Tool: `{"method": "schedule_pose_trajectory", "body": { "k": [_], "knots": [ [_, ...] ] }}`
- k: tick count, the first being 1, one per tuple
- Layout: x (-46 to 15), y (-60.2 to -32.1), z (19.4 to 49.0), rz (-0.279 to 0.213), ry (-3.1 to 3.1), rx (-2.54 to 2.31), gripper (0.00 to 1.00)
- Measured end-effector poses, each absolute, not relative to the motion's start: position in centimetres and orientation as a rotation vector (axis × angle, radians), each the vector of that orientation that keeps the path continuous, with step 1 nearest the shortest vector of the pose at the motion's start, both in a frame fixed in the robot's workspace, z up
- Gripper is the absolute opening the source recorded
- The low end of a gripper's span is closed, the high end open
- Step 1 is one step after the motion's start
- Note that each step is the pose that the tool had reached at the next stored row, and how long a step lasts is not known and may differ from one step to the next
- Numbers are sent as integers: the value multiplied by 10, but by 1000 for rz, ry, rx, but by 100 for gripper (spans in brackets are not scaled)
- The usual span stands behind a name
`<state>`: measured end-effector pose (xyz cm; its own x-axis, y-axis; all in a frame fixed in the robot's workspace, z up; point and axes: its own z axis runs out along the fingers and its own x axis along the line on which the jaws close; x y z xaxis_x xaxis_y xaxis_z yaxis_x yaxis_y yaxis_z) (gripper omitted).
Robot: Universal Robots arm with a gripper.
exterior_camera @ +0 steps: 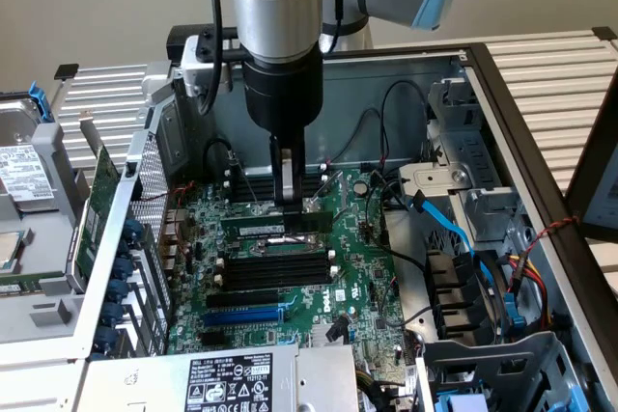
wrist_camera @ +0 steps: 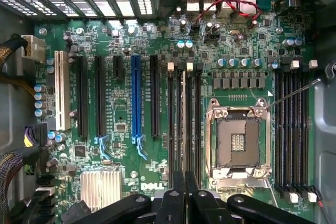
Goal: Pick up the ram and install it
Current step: 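Insert the ram into the slot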
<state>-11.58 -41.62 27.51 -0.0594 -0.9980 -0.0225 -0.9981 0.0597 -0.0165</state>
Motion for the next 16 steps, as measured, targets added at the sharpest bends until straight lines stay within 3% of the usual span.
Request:
{"method": "schedule_pose_trajectory", "body": {
  "k": [16],
  "knots": [
    [-116, -423, 265, 5, 2265, -2137, 12]
  ]
}}
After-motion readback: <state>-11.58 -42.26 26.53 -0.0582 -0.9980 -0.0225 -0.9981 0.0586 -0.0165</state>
